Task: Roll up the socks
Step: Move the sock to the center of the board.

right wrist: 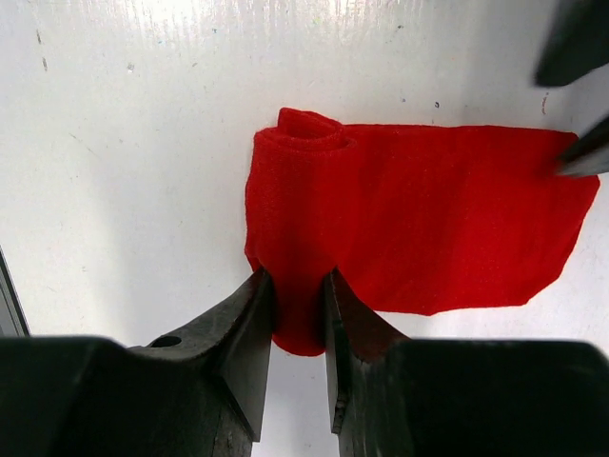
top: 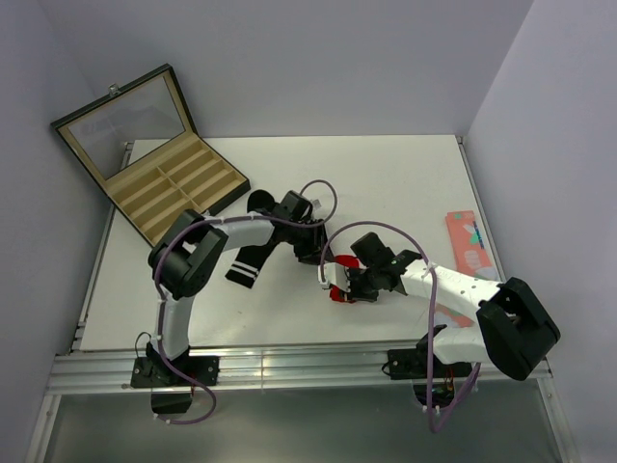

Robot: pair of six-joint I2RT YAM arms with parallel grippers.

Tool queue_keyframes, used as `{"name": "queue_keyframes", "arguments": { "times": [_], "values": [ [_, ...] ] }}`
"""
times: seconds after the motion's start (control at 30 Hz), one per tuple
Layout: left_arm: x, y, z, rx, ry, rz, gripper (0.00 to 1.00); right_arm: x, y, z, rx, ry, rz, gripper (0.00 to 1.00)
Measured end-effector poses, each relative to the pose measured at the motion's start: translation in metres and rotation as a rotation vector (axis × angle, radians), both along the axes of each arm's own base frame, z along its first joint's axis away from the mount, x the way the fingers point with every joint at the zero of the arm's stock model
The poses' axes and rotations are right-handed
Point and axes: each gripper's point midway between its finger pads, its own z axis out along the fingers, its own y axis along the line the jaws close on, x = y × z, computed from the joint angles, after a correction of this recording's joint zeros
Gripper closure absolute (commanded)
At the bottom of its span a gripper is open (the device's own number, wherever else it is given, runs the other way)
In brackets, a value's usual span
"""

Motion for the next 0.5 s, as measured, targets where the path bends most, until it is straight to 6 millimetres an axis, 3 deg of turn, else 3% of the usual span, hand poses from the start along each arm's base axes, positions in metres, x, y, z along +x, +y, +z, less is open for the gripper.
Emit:
{"name": "queue_keyframes", "arguments": {
  "times": [0.2, 0.5],
  "values": [
    [0.027, -0.002, 0.001, 0.047, -0.071, 0.034, 0.50, 0.000, 0.000, 0.000, 0.000, 0.000, 0.000, 0.85],
    [0.033, -0.010, 0.000, 0.057, -0.094, -0.026, 0.51, 0.000, 0.000, 0.000, 0.000, 0.000, 0.000, 0.85]
  ]
}}
